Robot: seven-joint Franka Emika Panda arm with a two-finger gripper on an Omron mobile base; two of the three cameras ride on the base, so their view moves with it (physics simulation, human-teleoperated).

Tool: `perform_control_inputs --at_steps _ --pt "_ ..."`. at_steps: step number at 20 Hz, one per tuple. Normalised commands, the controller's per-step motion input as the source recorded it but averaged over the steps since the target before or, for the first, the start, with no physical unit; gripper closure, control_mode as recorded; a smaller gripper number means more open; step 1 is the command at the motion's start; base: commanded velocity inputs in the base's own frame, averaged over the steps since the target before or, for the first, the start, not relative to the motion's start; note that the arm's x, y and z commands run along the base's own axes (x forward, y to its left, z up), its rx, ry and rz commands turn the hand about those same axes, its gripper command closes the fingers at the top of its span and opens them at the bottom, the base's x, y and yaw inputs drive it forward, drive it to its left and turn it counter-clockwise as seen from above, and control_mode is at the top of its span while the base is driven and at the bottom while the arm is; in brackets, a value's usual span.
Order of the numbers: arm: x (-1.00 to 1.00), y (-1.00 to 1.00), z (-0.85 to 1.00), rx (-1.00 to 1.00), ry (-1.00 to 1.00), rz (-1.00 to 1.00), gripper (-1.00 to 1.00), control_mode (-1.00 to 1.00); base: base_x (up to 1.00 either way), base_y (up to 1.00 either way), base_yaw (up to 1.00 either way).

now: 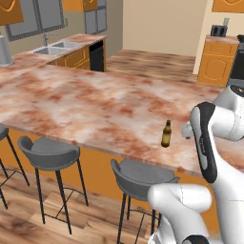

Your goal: Get the candle and the beer from the cabinet and move them to the dining counter.

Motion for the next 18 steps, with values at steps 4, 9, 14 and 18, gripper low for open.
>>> perform_control_inputs --at_steps 4,9,14,18 --pt "-0.53 0.23 0.11 -0.12 0.16 -0.25 -1.00 -1.00 0.00 0.00 0.00" --pt "-0.50 0.16 0.03 -0.11 0.10 -0.21 -1.00 -1.00 0.00 0.00 0.00" --pt "-0.43 0.15 0.00 -0.04 -0.18 -0.09 -1.00 -1.00 0.00 0.00 0.00" --pt "-0.28 0.16 0.00 0.00 -0.28 -0.07 -1.00 -1.00 0.00 0.00 0.00"
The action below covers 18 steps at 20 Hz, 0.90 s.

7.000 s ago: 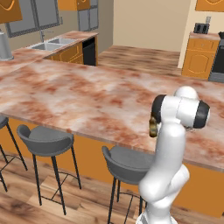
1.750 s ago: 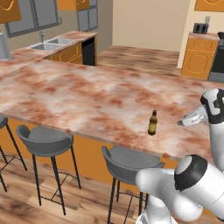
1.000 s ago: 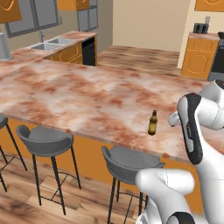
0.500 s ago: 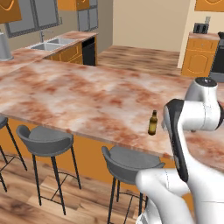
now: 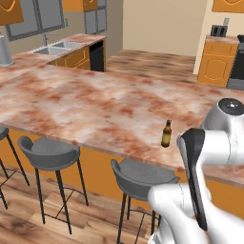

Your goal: Get the candle and the beer from the cabinet and move them to the dining counter.

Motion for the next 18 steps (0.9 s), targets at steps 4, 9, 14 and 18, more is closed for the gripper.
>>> perform_control_inputs --at_steps 4,9,14,18 --pt "-0.05 0.27 0.03 0.00 -0.20 -0.09 -1.00 -1.00 0.00 0.00 0.00" --pt "0.00 0.09 0.01 0.00 -0.02 -0.05 -1.00 -1.00 0.00 0.00 0.00" --pt "0.00 0.00 0.00 0.00 0.00 0.00 -1.00 -1.00 0.00 0.00 0.00" --pt "0.00 0.00 0.00 0.00 0.00 0.00 -1.00 -1.00 0.00 0.00 0.00"
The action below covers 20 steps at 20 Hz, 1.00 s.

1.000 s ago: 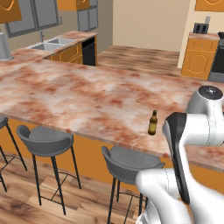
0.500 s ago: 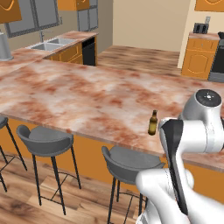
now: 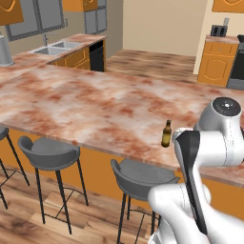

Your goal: Get the candle and the beer from the cabinet and move them to the dining counter.

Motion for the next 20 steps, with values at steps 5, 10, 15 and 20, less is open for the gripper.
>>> perform_control_inputs --at_steps 5,10,15,20 --pt "0.00 0.00 0.00 0.00 0.00 0.00 -1.00 -1.00 0.00 0.00 0.00" --pt "0.00 0.00 0.00 0.00 0.00 0.00 -1.00 1.00 0.00 0.00 0.00" --pt "0.00 0.00 0.00 0.00 0.00 0.00 -1.00 1.00 0.00 0.00 0.00" --pt "0.00 0.00 0.00 0.00 0.00 0.00 -1.00 1.00 -0.15 0.00 0.00"
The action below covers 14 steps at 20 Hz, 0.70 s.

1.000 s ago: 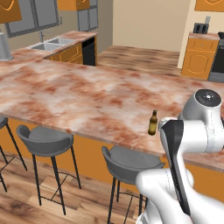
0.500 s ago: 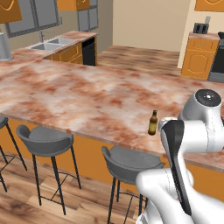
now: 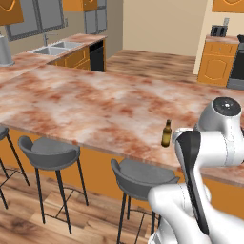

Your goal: Get the candle and the beer from the cabinet and move them to the dining counter.

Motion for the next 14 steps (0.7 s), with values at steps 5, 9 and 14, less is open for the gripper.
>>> perform_control_inputs --at_steps 5,9,14 --pt "0.00 0.00 0.00 0.00 0.00 0.00 -1.00 1.00 -0.70 -0.07 0.00" --pt "0.00 0.00 0.00 0.00 0.00 0.00 -1.00 1.00 -0.83 -0.11 0.00" --pt "0.00 0.00 0.00 0.00 0.00 0.00 -1.00 1.00 -0.45 -0.16 -0.15"
